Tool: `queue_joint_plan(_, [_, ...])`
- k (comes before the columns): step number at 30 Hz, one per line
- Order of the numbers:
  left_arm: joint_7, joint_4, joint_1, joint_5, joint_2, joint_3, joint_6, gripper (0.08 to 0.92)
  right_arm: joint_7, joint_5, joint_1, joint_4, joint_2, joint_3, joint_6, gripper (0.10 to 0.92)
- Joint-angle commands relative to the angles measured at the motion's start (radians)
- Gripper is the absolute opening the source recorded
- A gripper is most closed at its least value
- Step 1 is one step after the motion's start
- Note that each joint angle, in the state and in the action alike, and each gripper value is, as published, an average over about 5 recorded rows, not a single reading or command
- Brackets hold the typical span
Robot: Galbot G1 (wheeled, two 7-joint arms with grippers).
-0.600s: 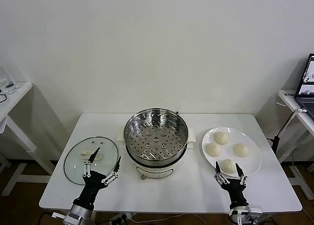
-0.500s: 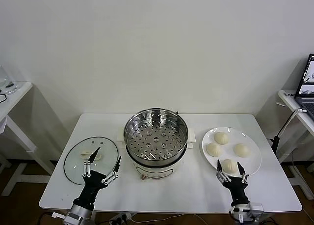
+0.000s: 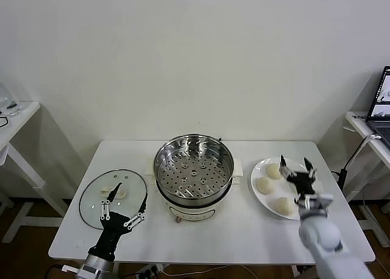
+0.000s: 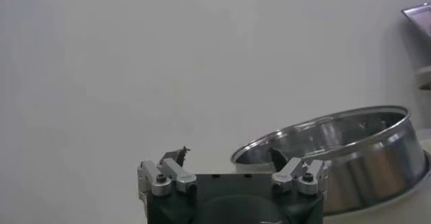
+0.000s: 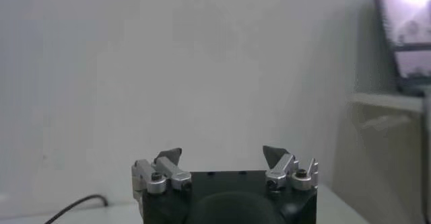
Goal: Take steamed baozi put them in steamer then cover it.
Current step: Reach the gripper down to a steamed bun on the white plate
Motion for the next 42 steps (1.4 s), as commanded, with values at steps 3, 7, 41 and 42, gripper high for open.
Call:
queue_joint_plan(3, [0.000,-0.011,0.003,0.002,0.000,-0.001,-0.002,0.823,-0.690,-0.068,0.587,-0.484,-0.192,-0.446,-0.079,0.823])
queue_joint_plan(7, [0.000,-0.023,0.010,0.002,-0.003,-0.005,0.000,0.823,-0.953,-0.239,0.756,-0.612,-0.195,-0.618,-0.050,0.823])
queue_joint_plan(41, [-0.004,-0.032,0.052,0.010,-0.040,-0.034,-0.012,0.823,-1.303,-1.093,0.940,-0.954,0.123,-0.761,0.183,0.823])
queue_joint_plan(42, [-0.004,-0.032,0.053,0.010,-0.041,-0.035,-0.013,0.823,-1.298,-1.093,0.937,-0.960,0.127,-0.758,0.183,0.823])
